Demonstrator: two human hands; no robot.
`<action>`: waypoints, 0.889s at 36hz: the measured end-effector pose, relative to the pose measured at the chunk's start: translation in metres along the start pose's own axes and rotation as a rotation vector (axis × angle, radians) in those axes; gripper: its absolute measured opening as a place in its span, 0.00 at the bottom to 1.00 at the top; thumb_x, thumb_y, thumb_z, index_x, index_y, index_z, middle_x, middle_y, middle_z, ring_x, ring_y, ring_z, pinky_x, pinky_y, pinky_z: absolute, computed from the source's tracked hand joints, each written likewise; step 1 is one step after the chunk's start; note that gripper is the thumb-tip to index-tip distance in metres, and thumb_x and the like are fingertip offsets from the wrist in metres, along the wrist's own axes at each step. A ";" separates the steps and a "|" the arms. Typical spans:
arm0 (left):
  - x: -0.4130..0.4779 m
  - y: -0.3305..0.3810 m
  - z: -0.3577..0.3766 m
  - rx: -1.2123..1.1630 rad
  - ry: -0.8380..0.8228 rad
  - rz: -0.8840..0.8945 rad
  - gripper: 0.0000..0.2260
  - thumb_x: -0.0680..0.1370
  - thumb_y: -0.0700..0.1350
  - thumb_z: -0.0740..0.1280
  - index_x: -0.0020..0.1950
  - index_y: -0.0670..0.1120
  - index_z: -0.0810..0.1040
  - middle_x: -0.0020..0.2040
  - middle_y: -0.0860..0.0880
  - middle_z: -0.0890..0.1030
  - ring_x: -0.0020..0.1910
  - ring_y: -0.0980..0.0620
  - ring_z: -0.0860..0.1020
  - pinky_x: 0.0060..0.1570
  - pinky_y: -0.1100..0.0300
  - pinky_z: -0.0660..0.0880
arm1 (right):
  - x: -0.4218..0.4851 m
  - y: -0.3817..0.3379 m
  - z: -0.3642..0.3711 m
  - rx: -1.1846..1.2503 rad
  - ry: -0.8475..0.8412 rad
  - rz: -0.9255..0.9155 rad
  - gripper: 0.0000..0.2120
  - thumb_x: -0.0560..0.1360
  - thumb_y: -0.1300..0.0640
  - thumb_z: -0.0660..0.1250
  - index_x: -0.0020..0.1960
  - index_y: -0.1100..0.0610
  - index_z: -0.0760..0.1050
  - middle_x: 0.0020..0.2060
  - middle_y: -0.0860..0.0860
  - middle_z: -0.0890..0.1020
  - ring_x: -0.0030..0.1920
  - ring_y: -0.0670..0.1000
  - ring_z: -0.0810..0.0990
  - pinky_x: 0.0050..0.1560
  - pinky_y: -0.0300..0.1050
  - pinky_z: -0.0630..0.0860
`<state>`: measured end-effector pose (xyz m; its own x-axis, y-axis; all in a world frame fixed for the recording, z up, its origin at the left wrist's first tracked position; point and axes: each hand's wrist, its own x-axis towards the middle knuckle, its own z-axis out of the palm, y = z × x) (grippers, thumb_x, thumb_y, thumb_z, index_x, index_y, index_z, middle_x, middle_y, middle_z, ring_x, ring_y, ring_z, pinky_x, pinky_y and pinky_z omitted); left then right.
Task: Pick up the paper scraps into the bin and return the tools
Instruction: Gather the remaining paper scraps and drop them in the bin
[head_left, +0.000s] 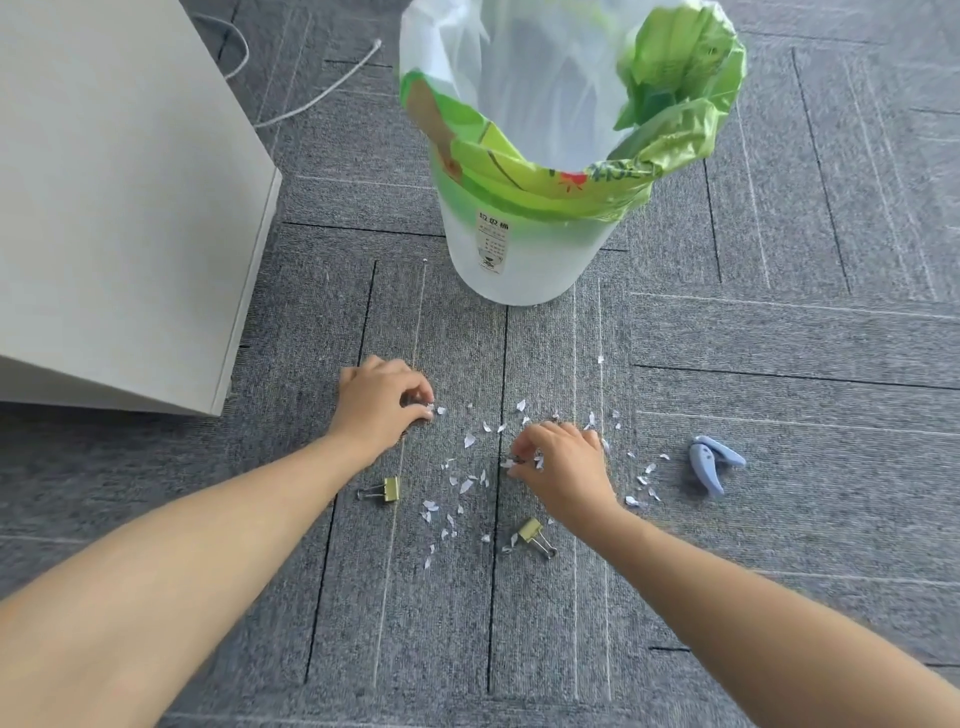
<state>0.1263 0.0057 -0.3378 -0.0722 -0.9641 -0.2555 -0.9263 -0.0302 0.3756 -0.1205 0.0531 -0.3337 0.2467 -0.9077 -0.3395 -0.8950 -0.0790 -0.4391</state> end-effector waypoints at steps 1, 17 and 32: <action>0.000 -0.001 0.000 -0.002 0.004 0.001 0.09 0.69 0.57 0.73 0.47 0.59 0.81 0.50 0.60 0.78 0.53 0.55 0.69 0.54 0.55 0.59 | 0.000 -0.001 0.001 0.000 0.006 0.004 0.10 0.73 0.44 0.69 0.52 0.45 0.75 0.47 0.38 0.77 0.51 0.43 0.73 0.62 0.43 0.62; -0.002 0.002 0.006 0.006 -0.007 -0.030 0.04 0.74 0.56 0.70 0.45 0.57 0.79 0.49 0.60 0.73 0.55 0.54 0.66 0.57 0.51 0.62 | 0.001 -0.010 0.006 -0.064 0.034 0.080 0.06 0.74 0.46 0.68 0.49 0.46 0.77 0.48 0.39 0.77 0.52 0.45 0.71 0.61 0.46 0.60; -0.022 0.015 0.021 -0.053 0.027 -0.053 0.05 0.76 0.54 0.66 0.49 0.55 0.78 0.54 0.57 0.75 0.59 0.53 0.68 0.60 0.52 0.60 | 0.010 -0.014 0.007 -0.163 0.020 0.002 0.05 0.79 0.49 0.61 0.50 0.47 0.74 0.47 0.42 0.75 0.52 0.48 0.71 0.61 0.47 0.61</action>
<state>0.1061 0.0321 -0.3447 -0.0127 -0.9675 -0.2525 -0.9077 -0.0948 0.4089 -0.1031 0.0481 -0.3364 0.2388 -0.9158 -0.3230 -0.9444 -0.1416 -0.2968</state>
